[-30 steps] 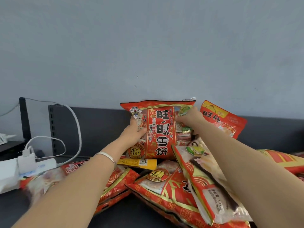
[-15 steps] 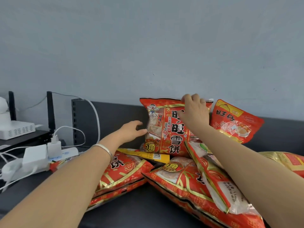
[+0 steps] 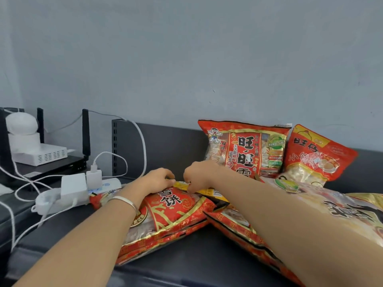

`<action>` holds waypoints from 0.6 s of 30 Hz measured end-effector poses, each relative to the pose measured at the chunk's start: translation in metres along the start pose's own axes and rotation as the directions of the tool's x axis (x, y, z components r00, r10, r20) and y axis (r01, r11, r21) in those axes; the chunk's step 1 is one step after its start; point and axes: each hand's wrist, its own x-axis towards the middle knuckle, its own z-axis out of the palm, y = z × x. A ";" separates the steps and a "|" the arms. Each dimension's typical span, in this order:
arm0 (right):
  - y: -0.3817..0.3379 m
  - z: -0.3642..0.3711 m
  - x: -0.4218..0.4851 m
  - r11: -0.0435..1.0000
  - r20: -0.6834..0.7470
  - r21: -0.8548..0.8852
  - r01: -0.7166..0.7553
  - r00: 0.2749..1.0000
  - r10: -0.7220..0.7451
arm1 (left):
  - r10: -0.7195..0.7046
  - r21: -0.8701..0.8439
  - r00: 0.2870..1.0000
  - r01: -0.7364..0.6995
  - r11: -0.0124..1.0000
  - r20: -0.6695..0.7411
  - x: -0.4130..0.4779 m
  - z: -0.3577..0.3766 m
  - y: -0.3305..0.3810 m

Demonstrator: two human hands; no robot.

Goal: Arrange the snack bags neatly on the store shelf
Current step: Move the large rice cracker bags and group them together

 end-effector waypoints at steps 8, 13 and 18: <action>-0.020 0.008 0.008 0.983 -0.080 -0.048 -0.177 0.982 0.173 | 0.029 -0.131 0.988 -0.049 0.990 -0.152 -0.006 0.007 -0.008; -0.011 0.000 0.007 0.898 -0.259 0.282 -0.336 0.875 0.409 | -0.062 -0.339 0.973 -0.018 0.940 -0.222 -0.008 0.005 -0.008; 0.025 -0.028 -0.004 0.485 -0.260 0.868 -0.105 0.735 0.626 | -0.121 -0.577 0.970 -0.024 0.817 -0.212 -0.013 -0.003 0.002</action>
